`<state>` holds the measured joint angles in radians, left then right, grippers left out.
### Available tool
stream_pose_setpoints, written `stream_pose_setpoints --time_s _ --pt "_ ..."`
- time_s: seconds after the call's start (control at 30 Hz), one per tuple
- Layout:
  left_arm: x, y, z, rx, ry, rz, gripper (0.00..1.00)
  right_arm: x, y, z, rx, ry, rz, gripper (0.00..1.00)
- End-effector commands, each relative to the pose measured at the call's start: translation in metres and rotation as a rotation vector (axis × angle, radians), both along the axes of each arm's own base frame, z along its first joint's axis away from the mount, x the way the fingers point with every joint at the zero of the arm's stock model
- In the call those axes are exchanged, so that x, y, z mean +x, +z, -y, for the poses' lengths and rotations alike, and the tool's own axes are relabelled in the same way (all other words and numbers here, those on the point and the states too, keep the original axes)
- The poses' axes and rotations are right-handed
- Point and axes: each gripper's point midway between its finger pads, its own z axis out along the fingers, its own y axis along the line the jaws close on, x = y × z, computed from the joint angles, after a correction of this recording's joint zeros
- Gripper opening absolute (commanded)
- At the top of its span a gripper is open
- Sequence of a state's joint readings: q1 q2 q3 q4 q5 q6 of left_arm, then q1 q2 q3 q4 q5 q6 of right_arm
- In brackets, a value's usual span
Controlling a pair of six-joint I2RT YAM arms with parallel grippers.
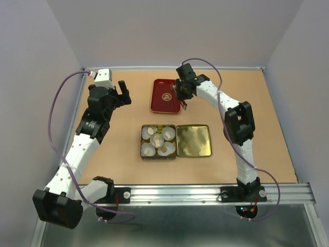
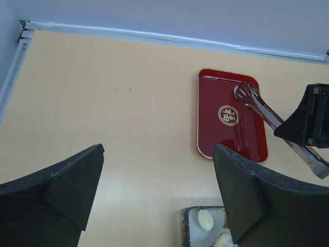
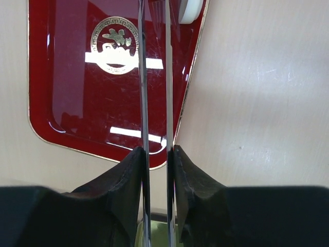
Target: Pack the chocolate
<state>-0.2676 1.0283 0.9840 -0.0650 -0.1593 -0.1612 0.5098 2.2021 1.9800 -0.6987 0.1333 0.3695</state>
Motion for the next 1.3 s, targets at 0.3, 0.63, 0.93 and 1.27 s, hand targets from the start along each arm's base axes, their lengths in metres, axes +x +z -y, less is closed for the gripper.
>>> stream_pose_setpoints --time_s 0.3,0.63,0.93,1.27 --pt "-0.001 0.037 -0.001 -0.006 0.002 0.092 0.99 -0.034 0.082 0.01 0.062 0.138 0.121 0.27" --pt "0.002 0.032 -0.001 0.0 0.009 0.079 0.99 -0.13 0.102 -0.002 0.216 0.332 0.041 0.27" --pt "0.005 0.028 0.0 0.003 0.01 0.066 0.99 -0.217 0.108 -0.011 0.275 0.463 -0.082 0.27" --pt "0.005 0.027 -0.001 0.006 0.014 0.063 0.99 -0.259 0.106 0.002 0.242 0.473 -0.167 0.27"
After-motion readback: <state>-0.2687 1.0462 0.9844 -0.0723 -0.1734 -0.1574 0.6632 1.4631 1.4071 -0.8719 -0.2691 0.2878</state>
